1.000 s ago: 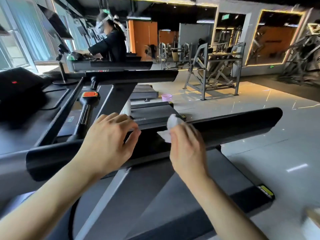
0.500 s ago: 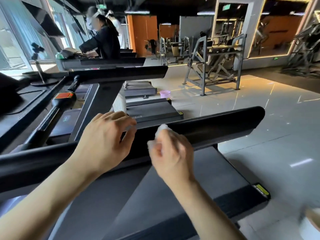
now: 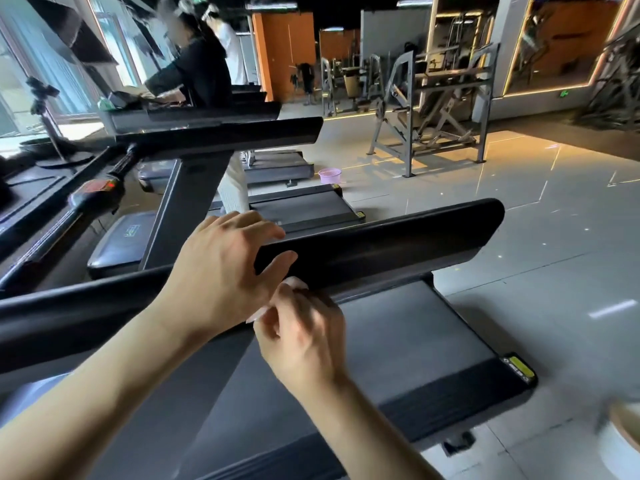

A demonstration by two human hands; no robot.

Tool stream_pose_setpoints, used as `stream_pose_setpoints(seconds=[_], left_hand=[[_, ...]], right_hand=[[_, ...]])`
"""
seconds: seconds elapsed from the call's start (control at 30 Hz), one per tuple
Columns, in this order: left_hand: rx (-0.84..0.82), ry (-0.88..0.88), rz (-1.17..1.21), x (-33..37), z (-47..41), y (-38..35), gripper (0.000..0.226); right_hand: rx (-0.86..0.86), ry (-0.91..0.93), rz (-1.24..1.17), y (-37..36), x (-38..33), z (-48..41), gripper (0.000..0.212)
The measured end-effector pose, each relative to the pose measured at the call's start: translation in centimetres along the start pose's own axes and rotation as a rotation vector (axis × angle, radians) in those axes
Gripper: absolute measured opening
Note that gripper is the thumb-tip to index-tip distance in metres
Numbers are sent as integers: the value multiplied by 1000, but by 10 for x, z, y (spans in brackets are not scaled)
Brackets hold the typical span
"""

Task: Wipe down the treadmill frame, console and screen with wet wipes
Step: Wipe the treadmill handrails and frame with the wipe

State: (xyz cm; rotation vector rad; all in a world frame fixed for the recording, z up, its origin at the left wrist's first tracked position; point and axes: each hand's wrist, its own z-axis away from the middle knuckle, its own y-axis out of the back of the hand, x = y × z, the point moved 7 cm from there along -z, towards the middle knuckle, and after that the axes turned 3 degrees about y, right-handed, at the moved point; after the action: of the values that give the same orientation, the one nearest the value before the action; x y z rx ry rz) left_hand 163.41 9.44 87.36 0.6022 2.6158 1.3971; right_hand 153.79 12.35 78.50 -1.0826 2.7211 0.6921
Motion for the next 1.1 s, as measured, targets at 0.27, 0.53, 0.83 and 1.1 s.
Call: stream_pose_setpoints(seconds=[0.27,0.53,0.83,1.1], left_hand=[[-16,-27,-3,38,-18,-20,42],[-2,-7,-35,70,-36,-31,43],[-4,32,-56,108,-47,-51,41],[-4,14,-81,146,-62,-75,44]], right_hand=[[74,-233,220,65,131,-6,18],[157,-551,107,96,184,-2,20],[-29,-235,59,90,183,-13,23],[-1,-484,17,136,283,-16,23]])
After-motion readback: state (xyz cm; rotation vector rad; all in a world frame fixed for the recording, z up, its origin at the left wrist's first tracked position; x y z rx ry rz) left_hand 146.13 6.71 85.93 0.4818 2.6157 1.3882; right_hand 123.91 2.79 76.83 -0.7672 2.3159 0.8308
